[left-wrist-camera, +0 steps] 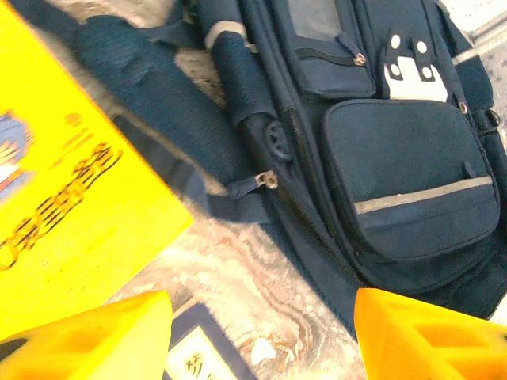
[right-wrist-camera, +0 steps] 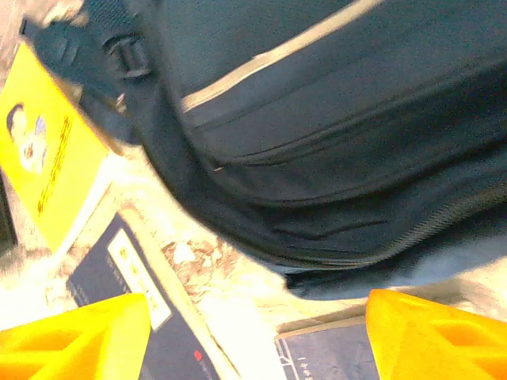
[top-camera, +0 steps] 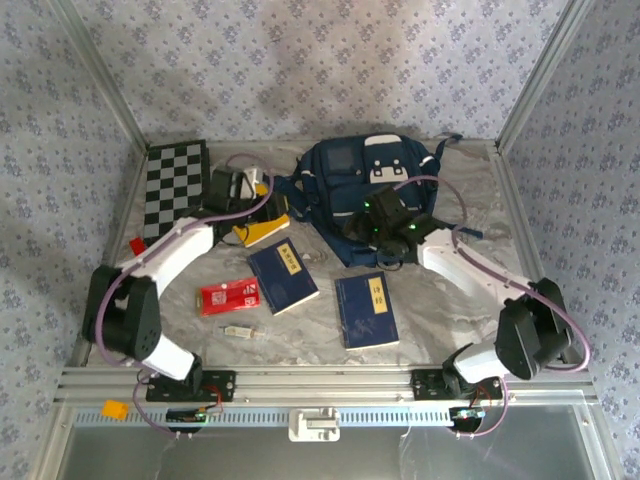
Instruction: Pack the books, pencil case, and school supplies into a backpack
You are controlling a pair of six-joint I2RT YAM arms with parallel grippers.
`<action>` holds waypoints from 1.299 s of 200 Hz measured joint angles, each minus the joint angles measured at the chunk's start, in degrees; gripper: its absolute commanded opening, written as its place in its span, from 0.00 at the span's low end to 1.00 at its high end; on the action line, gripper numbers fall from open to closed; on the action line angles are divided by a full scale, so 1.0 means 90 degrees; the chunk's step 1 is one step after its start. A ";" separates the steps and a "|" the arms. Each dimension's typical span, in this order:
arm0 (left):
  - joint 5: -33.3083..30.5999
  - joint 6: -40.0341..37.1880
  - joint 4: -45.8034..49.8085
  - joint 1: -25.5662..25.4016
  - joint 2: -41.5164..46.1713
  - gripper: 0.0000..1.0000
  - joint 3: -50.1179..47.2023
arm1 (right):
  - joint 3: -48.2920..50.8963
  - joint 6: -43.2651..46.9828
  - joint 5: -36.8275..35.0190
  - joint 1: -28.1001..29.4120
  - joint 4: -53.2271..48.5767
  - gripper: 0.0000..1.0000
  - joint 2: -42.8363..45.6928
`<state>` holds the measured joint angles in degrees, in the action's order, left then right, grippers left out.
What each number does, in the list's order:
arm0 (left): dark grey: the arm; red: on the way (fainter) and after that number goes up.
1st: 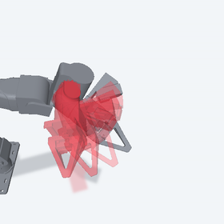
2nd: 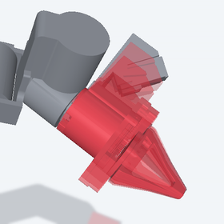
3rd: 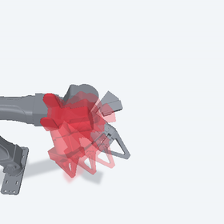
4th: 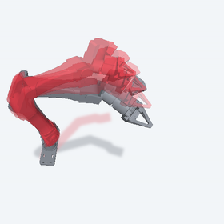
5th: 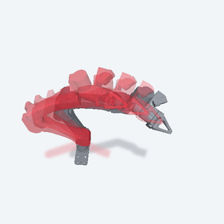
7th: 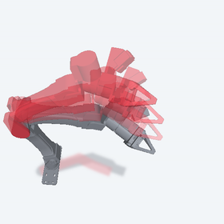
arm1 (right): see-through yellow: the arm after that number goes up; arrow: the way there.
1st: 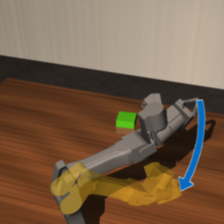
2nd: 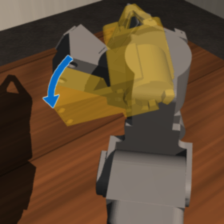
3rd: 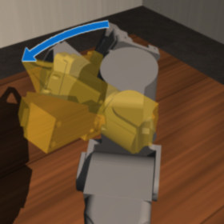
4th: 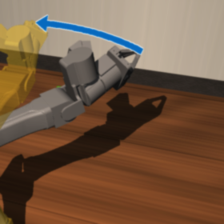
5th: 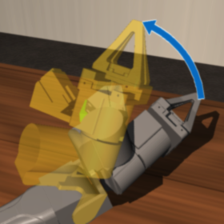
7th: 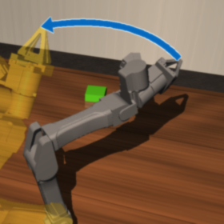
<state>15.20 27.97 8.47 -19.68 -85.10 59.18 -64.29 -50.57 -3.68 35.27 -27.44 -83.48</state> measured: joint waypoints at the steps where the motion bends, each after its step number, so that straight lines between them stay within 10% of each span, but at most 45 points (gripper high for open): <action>1: -0.0012 0.0010 0.0005 0.0007 0.0022 0.63 -0.0022 | -0.0034 0.0029 0.0005 0.0017 -0.0005 0.77 -0.0032; 115: -0.0386 0.0755 0.0398 0.1144 0.1817 0.70 -0.1987 | -0.3791 0.1753 0.0469 0.0930 0.0240 0.72 -0.3983; 260: -0.0335 0.1404 -0.0010 0.1685 0.1396 0.70 -0.2395 | -0.6307 0.1911 0.0767 0.0889 -0.0141 0.72 -0.6368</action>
<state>12.19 40.60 8.38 -4.51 -72.53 37.63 -121.05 -33.36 3.22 43.27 -28.71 -140.79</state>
